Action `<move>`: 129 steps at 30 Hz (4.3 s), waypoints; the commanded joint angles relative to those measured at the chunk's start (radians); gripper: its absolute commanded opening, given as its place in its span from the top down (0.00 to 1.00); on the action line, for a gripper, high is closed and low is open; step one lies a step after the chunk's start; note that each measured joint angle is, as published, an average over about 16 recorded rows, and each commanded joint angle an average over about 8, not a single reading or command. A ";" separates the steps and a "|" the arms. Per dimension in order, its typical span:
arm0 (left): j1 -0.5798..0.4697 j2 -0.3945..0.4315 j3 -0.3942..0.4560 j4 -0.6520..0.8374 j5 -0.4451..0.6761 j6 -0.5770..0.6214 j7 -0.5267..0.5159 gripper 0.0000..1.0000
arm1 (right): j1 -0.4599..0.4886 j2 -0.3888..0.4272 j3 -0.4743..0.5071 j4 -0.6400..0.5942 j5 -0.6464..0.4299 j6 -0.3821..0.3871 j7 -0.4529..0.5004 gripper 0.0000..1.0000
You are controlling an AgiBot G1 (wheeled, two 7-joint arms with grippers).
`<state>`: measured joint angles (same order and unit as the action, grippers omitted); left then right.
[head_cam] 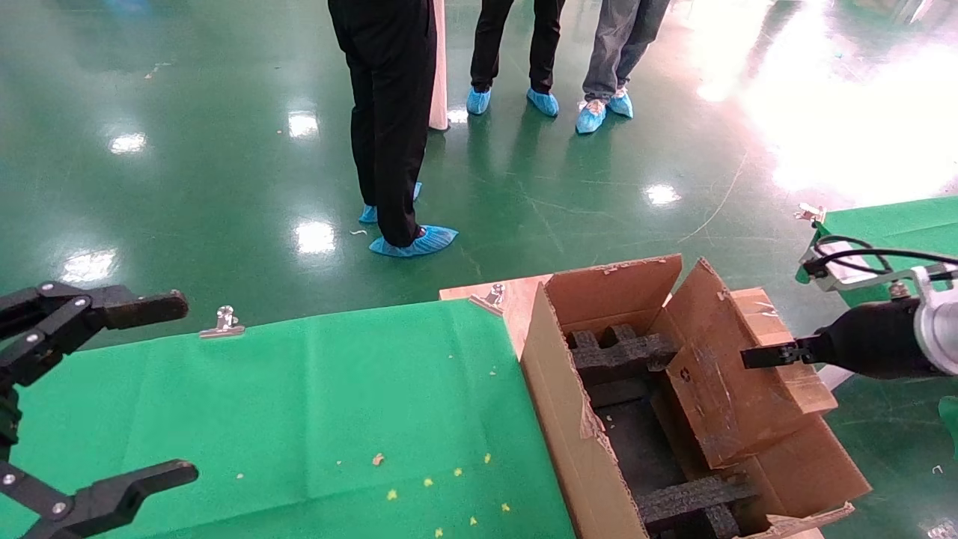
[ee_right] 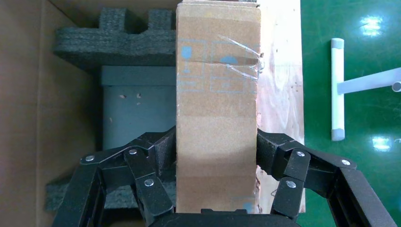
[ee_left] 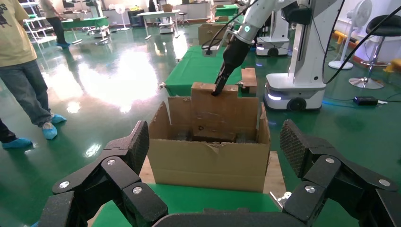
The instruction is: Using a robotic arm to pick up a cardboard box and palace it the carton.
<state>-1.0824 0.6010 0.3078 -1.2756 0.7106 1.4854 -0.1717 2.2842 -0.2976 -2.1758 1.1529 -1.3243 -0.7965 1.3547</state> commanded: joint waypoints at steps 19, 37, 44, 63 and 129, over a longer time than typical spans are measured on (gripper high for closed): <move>0.000 0.000 0.001 0.000 -0.001 0.000 0.000 0.00 | -0.156 -0.076 -0.061 -0.013 -0.048 0.181 0.147 1.00; 0.000 -0.001 0.001 0.000 -0.001 -0.001 0.001 0.00 | -0.337 -0.195 -0.065 -0.137 0.035 0.249 0.097 1.00; 0.000 -0.001 0.002 0.000 -0.001 -0.001 0.001 0.00 | -0.394 -0.228 -0.045 -0.194 0.091 0.238 0.023 1.00; 0.000 -0.001 0.002 0.000 -0.002 -0.001 0.001 0.00 | -0.460 -0.257 -0.002 -0.270 0.180 0.198 -0.099 0.00; -0.001 -0.002 0.004 0.001 -0.003 -0.002 0.002 0.00 | -0.137 -0.022 0.393 0.205 0.647 -0.089 -0.791 0.00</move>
<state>-1.0832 0.5994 0.3118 -1.2745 0.7076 1.4835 -0.1694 2.1468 -0.3240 -1.7952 1.3526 -0.7062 -0.8601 0.5884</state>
